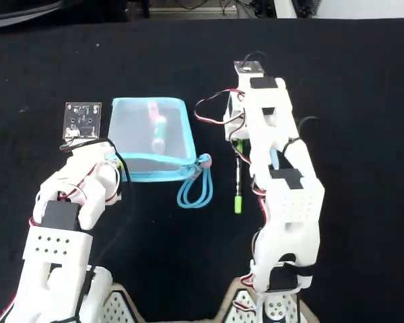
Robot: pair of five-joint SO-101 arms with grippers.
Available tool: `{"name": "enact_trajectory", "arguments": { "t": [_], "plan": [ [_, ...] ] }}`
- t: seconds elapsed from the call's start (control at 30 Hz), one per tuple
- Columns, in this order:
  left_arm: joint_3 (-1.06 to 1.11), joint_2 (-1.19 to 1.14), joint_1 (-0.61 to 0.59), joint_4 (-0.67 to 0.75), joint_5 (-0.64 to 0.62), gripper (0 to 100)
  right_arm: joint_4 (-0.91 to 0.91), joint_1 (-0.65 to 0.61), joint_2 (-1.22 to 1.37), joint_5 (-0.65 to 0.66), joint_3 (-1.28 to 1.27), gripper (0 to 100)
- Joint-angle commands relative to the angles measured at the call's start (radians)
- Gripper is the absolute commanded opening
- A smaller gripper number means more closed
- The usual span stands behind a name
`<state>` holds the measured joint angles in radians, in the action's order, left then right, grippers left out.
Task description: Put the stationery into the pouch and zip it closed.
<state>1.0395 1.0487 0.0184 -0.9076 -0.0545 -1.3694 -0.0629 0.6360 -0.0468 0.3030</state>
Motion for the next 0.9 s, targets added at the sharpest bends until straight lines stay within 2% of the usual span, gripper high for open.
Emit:
{"name": "enact_trajectory", "arguments": {
  "t": [0.0, 0.33, 0.53, 0.63, 0.87],
  "plan": [
    [-0.004, -0.005, -0.005, 0.008, -0.009, 3, 0.034, -0.011, -0.013, 0.003, 0.05, 9.0],
    [-0.005, -0.005, -0.005, 0.008, -0.009, 3, 0.055, -0.008, 0.09, 0.002, 0.137, 9.0],
    [-0.007, -0.005, -0.005, 0.006, -0.009, 3, -0.066, -0.006, 0.179, -0.002, 0.289, 8.2],
    [-0.007, -0.005, -0.005, 0.008, -0.009, 3, -0.112, -0.005, 0.193, 0.002, 0.334, 0.5],
    [-0.007, -0.005, -0.005, 0.008, -0.009, 3, -0.201, -0.012, 0.137, 0.005, 0.337, 1.1]
  ]
}}
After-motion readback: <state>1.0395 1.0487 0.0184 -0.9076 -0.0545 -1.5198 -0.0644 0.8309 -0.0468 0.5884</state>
